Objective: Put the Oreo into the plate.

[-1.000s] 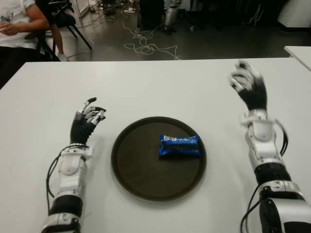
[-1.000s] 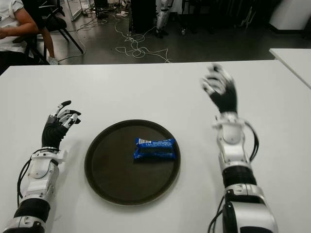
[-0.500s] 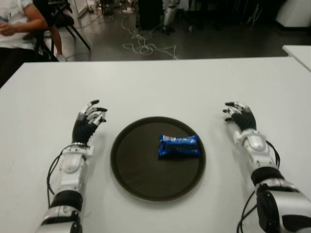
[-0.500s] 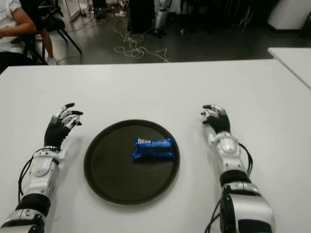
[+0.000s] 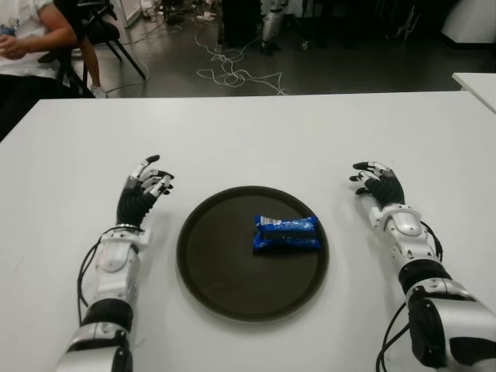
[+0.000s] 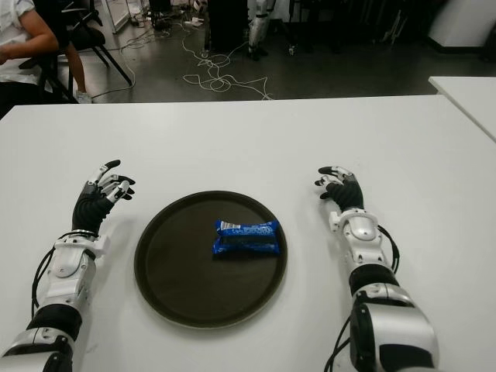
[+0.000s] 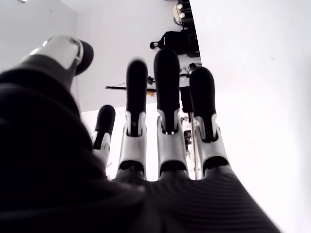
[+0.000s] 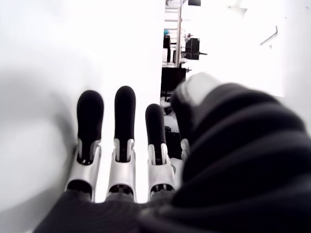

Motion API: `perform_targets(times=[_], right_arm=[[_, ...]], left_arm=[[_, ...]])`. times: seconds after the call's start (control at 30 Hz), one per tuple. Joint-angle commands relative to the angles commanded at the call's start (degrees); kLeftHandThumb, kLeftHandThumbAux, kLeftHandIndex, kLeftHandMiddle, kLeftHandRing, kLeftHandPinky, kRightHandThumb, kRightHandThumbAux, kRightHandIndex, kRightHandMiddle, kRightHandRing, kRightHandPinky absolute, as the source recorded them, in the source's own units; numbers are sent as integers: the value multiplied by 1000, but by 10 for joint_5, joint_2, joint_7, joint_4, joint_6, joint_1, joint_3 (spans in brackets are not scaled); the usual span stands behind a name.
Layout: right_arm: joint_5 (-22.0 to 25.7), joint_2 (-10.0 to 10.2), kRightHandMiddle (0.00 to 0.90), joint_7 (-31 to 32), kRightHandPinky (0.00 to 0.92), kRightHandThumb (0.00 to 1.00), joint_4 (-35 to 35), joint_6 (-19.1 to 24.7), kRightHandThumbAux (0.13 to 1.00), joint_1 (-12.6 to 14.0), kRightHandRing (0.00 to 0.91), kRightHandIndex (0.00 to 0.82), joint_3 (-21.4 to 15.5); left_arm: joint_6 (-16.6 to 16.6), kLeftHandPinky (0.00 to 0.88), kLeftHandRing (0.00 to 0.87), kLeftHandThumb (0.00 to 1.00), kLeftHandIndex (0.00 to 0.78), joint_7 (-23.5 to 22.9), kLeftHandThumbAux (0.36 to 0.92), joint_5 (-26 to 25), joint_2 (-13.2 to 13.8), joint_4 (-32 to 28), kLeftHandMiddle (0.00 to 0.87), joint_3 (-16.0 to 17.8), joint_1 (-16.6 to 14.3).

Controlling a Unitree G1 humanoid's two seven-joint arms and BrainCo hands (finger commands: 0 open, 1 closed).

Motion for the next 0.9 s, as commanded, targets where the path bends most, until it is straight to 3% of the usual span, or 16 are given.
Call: perform_targets(times=[0.43, 0.73, 0.9], right_arm=[[-14, -1, 408, -20, 481, 666, 11, -13, 731, -1, 461, 405, 18], [-18, -1, 403, -20, 492, 666, 12, -12, 732, -4, 461, 405, 21], [-21, 1, 404, -27, 482, 666, 6, -30, 731, -6, 461, 405, 22]], left_arm=[[47, 467, 473, 1000, 200, 3, 627, -3, 14, 44, 468, 4, -40], [52, 470, 522, 1000, 211, 6, 639, -5, 15, 60, 399, 11, -59], [41, 474, 480, 1000, 214, 9, 629, -7, 14, 70, 457, 17, -66]])
